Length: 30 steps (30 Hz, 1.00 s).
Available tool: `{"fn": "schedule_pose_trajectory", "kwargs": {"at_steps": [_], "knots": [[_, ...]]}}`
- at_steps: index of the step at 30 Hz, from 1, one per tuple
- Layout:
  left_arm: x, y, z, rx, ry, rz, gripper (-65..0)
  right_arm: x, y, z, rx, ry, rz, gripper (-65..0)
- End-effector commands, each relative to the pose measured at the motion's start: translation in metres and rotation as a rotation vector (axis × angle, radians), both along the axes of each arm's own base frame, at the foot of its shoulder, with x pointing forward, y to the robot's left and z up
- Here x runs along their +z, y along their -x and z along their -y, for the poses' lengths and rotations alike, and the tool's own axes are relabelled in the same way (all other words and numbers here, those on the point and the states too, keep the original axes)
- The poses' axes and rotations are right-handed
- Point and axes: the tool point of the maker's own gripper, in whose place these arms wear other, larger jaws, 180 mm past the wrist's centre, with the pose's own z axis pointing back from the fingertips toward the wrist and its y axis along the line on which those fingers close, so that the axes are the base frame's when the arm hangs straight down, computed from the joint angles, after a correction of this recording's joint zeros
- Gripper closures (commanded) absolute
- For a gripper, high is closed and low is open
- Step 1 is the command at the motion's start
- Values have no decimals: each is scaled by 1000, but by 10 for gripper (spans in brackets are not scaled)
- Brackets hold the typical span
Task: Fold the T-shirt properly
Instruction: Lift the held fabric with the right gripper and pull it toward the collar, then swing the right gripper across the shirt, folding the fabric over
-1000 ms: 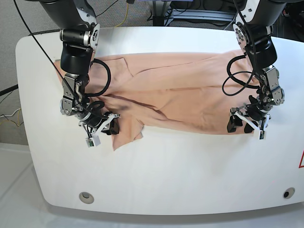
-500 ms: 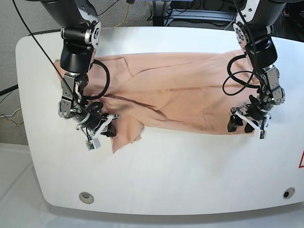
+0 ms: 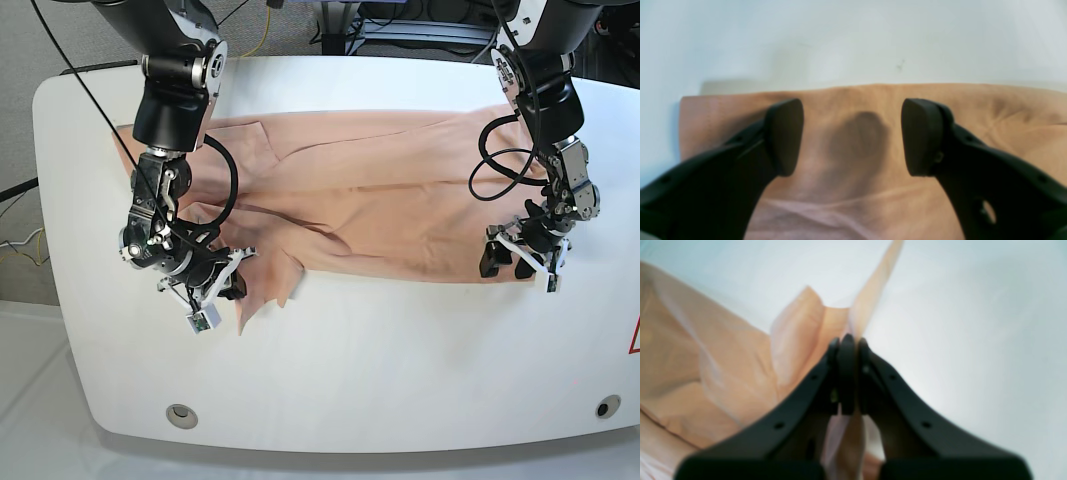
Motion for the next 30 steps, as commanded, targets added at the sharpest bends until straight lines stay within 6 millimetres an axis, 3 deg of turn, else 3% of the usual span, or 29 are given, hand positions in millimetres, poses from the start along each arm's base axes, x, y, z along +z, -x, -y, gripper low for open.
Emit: {"fn": "schedule_pose_trajectory", "kwargs": {"at_steps": [1, 6, 8, 14, 30], "knots": [[17, -12, -5, 1, -10, 43, -437, 40, -13, -5, 17, -3, 103, 0], [17, -12, -5, 0, -9, 44, -442, 54, -3, -19, 46, 4, 110, 0], [15, -10, -6, 3, -9, 46, -447, 56, 4, -35, 75, -22, 95, 0], [14, -9, -6, 1, -11, 45, -449, 53, 18, -51, 114, -45, 67, 0], [9, -4, -6, 4, -9, 25, -454, 30, 70, -55, 125, -21, -29, 0]]}}
